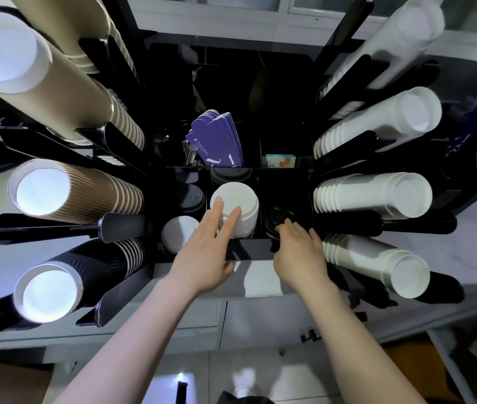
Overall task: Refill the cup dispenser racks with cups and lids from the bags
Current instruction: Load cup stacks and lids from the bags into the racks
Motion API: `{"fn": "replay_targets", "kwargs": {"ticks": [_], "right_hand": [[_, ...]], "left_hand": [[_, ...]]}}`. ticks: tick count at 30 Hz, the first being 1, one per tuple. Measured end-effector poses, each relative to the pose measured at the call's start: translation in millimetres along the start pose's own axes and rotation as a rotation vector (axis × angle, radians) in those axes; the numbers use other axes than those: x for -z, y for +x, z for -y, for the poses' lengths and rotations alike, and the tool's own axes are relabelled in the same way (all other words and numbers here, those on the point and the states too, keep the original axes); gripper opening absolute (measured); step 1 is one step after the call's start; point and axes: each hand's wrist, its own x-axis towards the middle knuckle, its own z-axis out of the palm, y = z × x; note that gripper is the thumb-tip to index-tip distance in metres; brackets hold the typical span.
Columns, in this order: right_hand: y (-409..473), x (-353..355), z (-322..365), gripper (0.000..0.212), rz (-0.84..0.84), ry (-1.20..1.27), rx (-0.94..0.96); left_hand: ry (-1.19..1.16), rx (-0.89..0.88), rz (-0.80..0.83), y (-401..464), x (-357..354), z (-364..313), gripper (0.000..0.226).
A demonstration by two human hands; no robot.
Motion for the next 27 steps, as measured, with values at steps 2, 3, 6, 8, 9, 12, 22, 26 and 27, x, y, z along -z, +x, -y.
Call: {"fn": "replay_targets", "kwargs": {"ticks": [2, 3, 6, 8, 9, 12, 22, 26, 27], "right_hand": [[5, 9, 1, 0.047, -0.049, 0.052, 0.011], [5, 12, 1, 0.045, -0.098, 0.098, 0.012], [4, 20, 5, 0.041, -0.264, 0.316, 0.054], [6, 28, 18, 0.044, -0.289, 0.513, 0.116], [10, 33, 25, 0.049, -0.278, 0.576, 0.16], [25, 43, 47, 0.072, -0.164, 0.563, 0.289], [50, 36, 63, 0.084, -0.011, 0.234, 0.229], [50, 38, 56, 0.083, -0.111, 0.365, 0.225], [49, 38, 55, 0.082, -0.13, 0.382, 0.232]], "left_hand": [[-0.036, -0.009, -0.005, 0, 3, 0, 0.093], [-0.059, -0.008, -0.012, 0, 5, 0, 0.093], [-0.086, 0.013, -0.039, -6, 7, -1, 0.095], [-0.083, 0.039, -0.054, -12, 8, 1, 0.096], [-0.089, 0.059, -0.064, -15, 8, 3, 0.095], [-0.105, 0.12, -0.111, -22, 12, 11, 0.093], [-0.099, 0.125, -0.101, -34, 14, 20, 0.085], [-0.101, 0.118, -0.112, -33, 11, 19, 0.085], [-0.1, 0.116, -0.113, -32, 10, 19, 0.085]]}}
